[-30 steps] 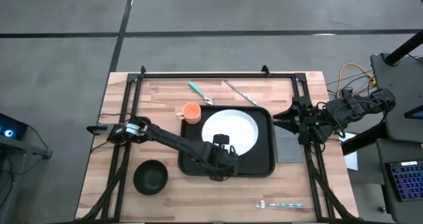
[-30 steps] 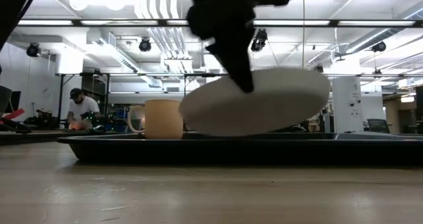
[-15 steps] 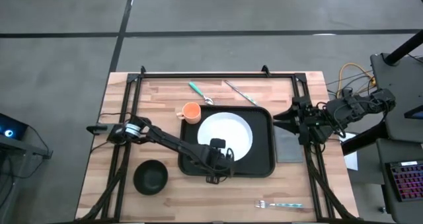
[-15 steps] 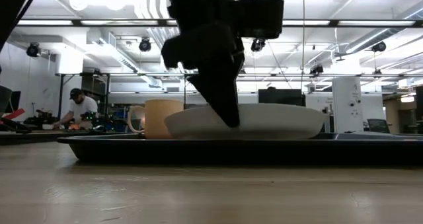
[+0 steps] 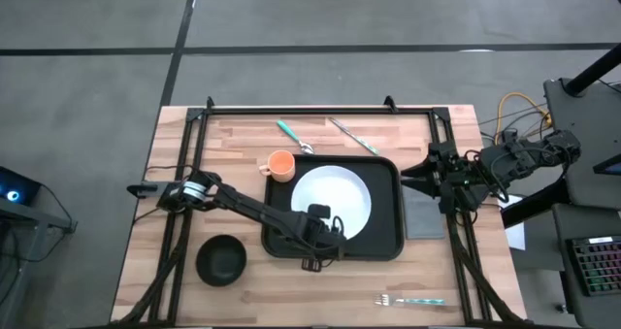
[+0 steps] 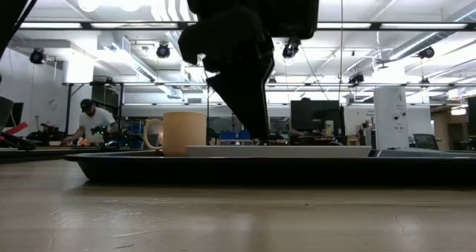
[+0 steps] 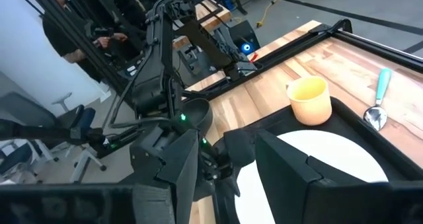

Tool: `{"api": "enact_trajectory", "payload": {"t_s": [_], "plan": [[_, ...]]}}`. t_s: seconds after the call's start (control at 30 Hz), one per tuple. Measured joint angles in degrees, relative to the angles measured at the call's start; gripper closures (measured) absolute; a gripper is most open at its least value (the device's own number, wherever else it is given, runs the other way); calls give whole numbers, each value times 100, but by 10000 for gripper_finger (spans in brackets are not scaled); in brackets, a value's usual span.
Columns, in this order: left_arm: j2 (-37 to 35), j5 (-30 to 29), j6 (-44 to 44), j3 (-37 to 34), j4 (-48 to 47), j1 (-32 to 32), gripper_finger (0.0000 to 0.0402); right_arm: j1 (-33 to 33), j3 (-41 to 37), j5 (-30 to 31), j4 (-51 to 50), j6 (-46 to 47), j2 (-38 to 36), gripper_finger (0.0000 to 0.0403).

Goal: Set up tray
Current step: Put the black bowl on top of the white plate

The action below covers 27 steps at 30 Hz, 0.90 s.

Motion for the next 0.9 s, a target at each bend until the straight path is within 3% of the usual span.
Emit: {"api": "enact_trajectory", "payload": {"t_s": [0.17, 0.3, 0.43, 0.63, 0.9], "plan": [[-10, 13, -3, 822, -1071, -49, 336, 1, 0, -123, -14, -24, 0, 264], [-44, 256, 15, 1614, -2537, -235, 335, 1, 0, -137, -95, -39, 0, 261], [-115, 589, 92, 1776, -3601, -439, 335, 1, -1, -139, -205, -44, 0, 263], [-1125, 735, 198, 586, -3145, -626, 335, 1, -2, -250, -218, -90, -11, 259], [-3586, 1171, 163, -2511, -1566, -737, 335, 1, -2, -283, -218, -101, -11, 259]]}}
